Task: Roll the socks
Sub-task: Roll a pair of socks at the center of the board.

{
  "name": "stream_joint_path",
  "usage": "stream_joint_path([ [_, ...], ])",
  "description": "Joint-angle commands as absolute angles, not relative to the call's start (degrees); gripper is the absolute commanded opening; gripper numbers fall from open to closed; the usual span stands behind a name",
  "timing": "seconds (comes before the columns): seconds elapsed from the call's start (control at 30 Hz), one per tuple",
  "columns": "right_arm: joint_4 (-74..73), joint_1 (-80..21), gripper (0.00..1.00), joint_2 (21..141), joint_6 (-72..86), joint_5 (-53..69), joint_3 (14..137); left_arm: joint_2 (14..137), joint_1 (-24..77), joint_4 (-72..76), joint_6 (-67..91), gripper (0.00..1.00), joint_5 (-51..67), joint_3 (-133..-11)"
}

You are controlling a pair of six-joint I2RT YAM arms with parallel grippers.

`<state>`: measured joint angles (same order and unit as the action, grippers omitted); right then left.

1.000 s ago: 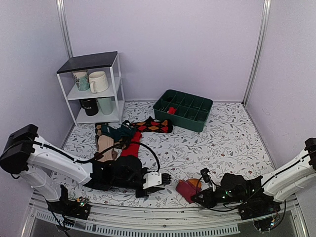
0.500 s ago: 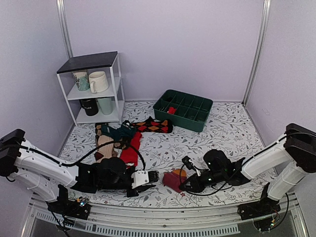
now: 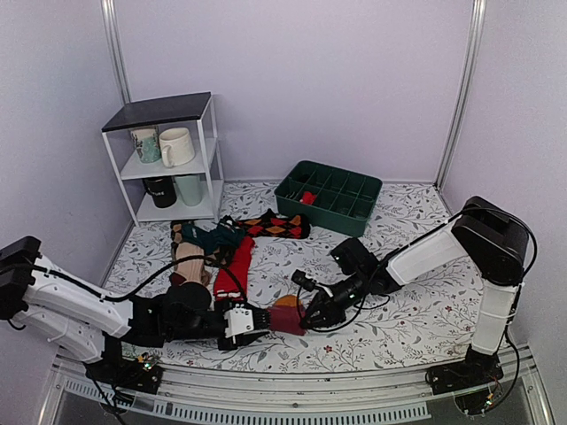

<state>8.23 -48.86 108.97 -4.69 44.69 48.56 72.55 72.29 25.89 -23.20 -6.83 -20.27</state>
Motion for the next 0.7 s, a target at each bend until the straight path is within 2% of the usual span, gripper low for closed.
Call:
stream_joint_path([
  [0.0,-5.76,-47.31,0.19,113.29,-14.88,45.56,50.10,78.47,68.91,28.93,-24.64,0.47,-1.45,-22.19],
  [0.27,-5.51,-47.16,0.18,113.79,-15.56,46.62,49.91,84.73,68.43,36.82,-27.20,0.48,1.21,-22.32],
  [0.67,-6.73,-47.14,0.18,114.91,-15.73,46.78,50.60,94.76,67.98,47.49,-29.53,0.55,-2.60,-23.83],
])
